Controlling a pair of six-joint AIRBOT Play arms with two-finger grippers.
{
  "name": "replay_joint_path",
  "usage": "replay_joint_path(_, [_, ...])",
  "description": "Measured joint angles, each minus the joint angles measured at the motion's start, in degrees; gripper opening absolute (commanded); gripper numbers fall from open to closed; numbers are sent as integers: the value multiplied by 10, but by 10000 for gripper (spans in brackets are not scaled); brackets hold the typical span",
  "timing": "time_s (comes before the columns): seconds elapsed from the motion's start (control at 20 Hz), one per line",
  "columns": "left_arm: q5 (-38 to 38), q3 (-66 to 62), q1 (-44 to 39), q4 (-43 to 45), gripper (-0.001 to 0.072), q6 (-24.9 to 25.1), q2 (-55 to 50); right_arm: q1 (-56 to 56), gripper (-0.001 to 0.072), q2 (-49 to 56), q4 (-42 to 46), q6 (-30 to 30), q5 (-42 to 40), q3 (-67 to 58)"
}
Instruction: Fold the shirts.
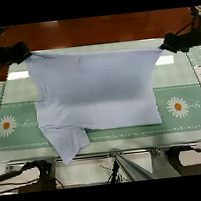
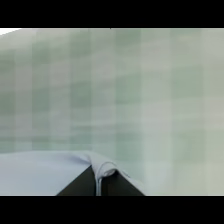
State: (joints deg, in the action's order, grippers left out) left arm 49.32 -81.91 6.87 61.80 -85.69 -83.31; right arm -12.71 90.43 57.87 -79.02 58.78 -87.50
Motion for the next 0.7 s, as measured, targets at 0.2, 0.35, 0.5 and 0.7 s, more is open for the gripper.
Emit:
replay_joint_path(0.2, [9,-61,-7,-27,25,-21,-102,3,21,125,-11,-27,31,-118])
replay_joint_path(0.35, [41,-76,-5,-36,26,-19,-131,3,22,165,-9,-36,63,-152])
replay_joint_path(0.5, [91,-82,3,-40,26,-10,-133,-4,22,177,-13,-42,104,-165])
replay_joint_path(0.7, [201,-82,18,-37,25,24,-118,-19,21,172,-17,-38,195,-171])
